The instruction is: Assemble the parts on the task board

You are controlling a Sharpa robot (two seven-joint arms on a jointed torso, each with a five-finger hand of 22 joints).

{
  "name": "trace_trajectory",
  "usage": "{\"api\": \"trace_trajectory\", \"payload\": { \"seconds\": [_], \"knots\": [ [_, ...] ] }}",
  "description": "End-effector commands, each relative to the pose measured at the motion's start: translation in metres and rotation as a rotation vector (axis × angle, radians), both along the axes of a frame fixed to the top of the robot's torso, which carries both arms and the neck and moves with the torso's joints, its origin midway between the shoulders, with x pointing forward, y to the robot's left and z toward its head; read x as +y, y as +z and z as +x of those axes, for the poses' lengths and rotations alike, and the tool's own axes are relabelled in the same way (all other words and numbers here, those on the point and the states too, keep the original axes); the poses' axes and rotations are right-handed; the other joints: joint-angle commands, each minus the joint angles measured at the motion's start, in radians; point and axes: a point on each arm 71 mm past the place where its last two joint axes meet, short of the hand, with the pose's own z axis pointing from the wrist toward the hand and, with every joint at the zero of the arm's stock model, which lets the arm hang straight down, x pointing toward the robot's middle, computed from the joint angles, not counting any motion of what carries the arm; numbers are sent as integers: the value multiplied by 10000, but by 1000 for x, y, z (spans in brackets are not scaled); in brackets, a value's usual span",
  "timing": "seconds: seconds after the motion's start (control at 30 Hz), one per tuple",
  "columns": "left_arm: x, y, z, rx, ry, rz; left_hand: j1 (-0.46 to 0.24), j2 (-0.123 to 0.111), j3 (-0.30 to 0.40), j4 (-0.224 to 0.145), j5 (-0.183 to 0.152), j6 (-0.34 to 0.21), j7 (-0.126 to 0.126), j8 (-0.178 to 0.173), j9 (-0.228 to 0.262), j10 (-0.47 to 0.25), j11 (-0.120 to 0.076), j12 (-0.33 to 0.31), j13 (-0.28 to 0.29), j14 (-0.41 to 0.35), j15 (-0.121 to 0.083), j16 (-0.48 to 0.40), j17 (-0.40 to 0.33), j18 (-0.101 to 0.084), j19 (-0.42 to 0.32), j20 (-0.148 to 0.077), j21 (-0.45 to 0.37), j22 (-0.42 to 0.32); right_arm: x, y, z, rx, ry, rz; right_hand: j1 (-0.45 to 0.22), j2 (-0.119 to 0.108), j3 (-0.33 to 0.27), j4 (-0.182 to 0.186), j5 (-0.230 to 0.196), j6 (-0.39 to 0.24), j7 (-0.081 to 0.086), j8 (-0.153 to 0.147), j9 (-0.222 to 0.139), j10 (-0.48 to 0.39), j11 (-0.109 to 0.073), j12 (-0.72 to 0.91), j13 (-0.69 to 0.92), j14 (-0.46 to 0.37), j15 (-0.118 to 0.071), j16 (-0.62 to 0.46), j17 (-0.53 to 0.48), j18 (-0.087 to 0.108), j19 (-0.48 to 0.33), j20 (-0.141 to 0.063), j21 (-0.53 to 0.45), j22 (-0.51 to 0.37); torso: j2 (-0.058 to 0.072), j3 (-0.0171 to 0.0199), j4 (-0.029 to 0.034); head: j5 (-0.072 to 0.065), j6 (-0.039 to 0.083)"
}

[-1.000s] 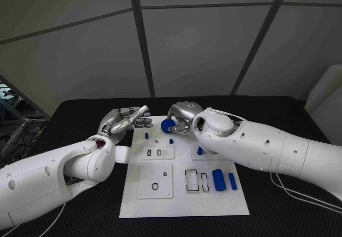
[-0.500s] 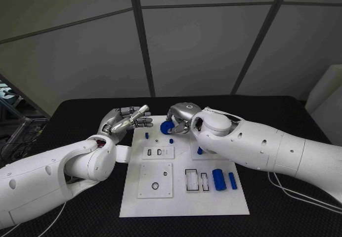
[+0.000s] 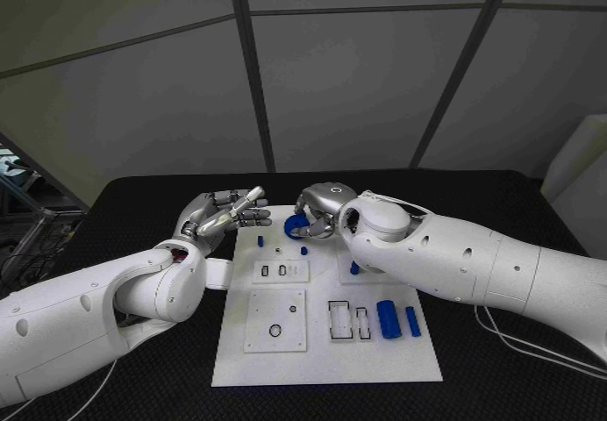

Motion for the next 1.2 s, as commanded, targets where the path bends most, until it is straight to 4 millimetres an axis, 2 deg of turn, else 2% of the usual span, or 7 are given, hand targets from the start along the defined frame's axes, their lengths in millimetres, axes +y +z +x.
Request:
{"api": "trace_trajectory", "payload": {
  "seconds": [0.03,0.27,0.73,0.83,0.93,1.07,1.2],
  "knots": [
    [-1,2,0,-84,-85,-19,13,69,-28,-58,-51,2,69,-52,-5,-51,-22,-54,-8,-45,-14,-57,13,-189,-43,38,36,0,-1,-1,0,309,33,-92,-446,234,12,32,263,180,-1,74,17,21,-9,35,1032,855,48,23,1800,-86,98,73,-28,1421,-1,0,1,11,3],
    [-1,2,0,-73,-81,-14,10,70,-31,-58,-52,-1,75,-55,-6,-54,-20,-57,-8,-44,-14,-59,16,-189,-43,38,37,0,-5,-4,1,652,-32,-116,-785,481,52,20,398,439,-49,121,31,100,-49,139,1137,868,15,45,1856,-100,147,47,1,1484,1,-3,-2,14,-6],
    [-1,2,0,-70,-65,-5,6,74,-33,-57,-51,-4,82,-59,-7,-57,-17,-61,-9,-42,-13,-61,19,-189,-44,38,38,0,-11,-8,2,1079,-300,-472,-881,332,4,-36,415,272,-20,-42,-32,86,-33,123,1128,877,23,61,1897,-106,165,41,10,1508,-4,2,-4,24,-17],
    [0,2,0,-69,-59,-2,6,74,-33,-57,-51,-4,82,-59,-7,-57,-17,-61,-9,-42,-13,-61,19,-189,-44,38,38,0,-13,-7,2,1051,-325,-444,-863,327,13,-46,425,273,-19,-43,-32,94,-32,134,1139,879,24,64,1905,-110,175,42,17,1521,-2,9,-15,22,-9],
    [0,2,0,-72,-51,1,6,74,-33,-57,-51,-4,82,-59,-7,-57,-17,-61,-9,-42,-13,-61,19,-189,-44,38,38,0,-16,-6,0,995,-347,-388,-834,327,29,-59,436,293,-21,-37,-29,110,-32,156,1161,881,25,67,1913,-115,192,43,28,1542,-3,1,-17,15,-9],
    [0,2,0,-71,-34,8,6,75,-33,-57,-51,-5,82,-59,-7,-58,-16,-61,-9,-42,-13,-62,19,-189,-44,39,38,0,-21,-4,-1,854,-394,-243,-801,328,48,-72,447,323,-25,-26,-24,127,-35,177,1182,883,25,72,1923,-120,211,44,39,1566,-5,16,-25,12,4],
    [1,2,0,-70,-22,14,6,81,-34,-61,-49,-11,89,-67,-8,-64,-11,-68,-10,-41,-11,-67,25,-189,-46,40,39,0,-27,-1,-3,478,-509,60,-770,331,67,-81,457,350,-27,-18,-20,142,-39,194,1199,888,24,80,1942,-127,233,44,53,1594,-4,13,-16,-6,23]
  ]
}}
